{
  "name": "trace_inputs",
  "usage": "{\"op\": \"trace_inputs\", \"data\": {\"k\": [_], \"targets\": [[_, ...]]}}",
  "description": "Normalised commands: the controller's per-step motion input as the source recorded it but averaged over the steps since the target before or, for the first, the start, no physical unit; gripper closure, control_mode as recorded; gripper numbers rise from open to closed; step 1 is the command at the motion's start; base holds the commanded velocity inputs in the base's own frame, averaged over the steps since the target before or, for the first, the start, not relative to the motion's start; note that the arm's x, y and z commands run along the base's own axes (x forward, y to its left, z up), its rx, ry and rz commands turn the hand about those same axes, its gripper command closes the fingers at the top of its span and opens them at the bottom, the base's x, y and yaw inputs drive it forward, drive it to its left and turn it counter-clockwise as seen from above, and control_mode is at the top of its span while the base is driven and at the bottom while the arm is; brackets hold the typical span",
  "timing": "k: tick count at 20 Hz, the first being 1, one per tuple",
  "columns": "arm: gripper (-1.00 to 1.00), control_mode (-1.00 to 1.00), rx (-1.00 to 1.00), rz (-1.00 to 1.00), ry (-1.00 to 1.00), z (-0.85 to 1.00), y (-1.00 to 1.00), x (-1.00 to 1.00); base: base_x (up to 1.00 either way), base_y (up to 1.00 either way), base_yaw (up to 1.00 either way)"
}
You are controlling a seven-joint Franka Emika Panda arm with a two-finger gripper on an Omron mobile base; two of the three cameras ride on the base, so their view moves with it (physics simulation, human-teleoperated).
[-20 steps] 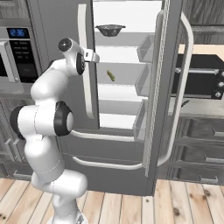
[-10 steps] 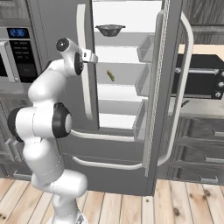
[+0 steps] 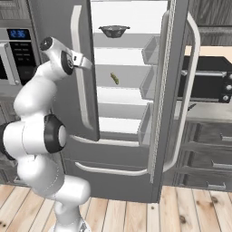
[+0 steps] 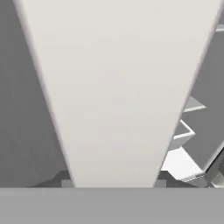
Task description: Retrieve the butter from the fridge and place it on a plate on the dining table. Then retrieve the butter knife by the fridge and place it near the plate.
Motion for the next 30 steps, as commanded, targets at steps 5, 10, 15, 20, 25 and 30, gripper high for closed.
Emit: {"op": "trace_inputs", "data": {"k": [5, 10, 15, 20, 25, 30], "targets": [[1.00, -1.00, -0.02, -0.01, 0.08, 0.13, 0.35, -1.00, 0.00, 0.00, 0.00], [1.00, -1.00, -0.07, 0.00, 0.00, 0.23, 0.52, -1.00, 0.00, 0.00, 0.00], [1.00, -1.00, -0.11, 0.00, 0.00, 0.17, 0.55, -0.89, 0.00, 0.00, 0.00], [1.00, -1.00, -0.14, -0.10, 0.00, 0.05, 0.47, -0.29, 0.00, 0.00, 0.00], [-1.00, -1.00, -0.11, -0.12, 0.06, 0.00, 0.49, -0.31, 0.00, 0.00, 0.00], [-1.00, -1.00, -0.09, -0.13, 0.03, 0.00, 0.39, -0.32, 0.00, 0.00, 0.00]]}}
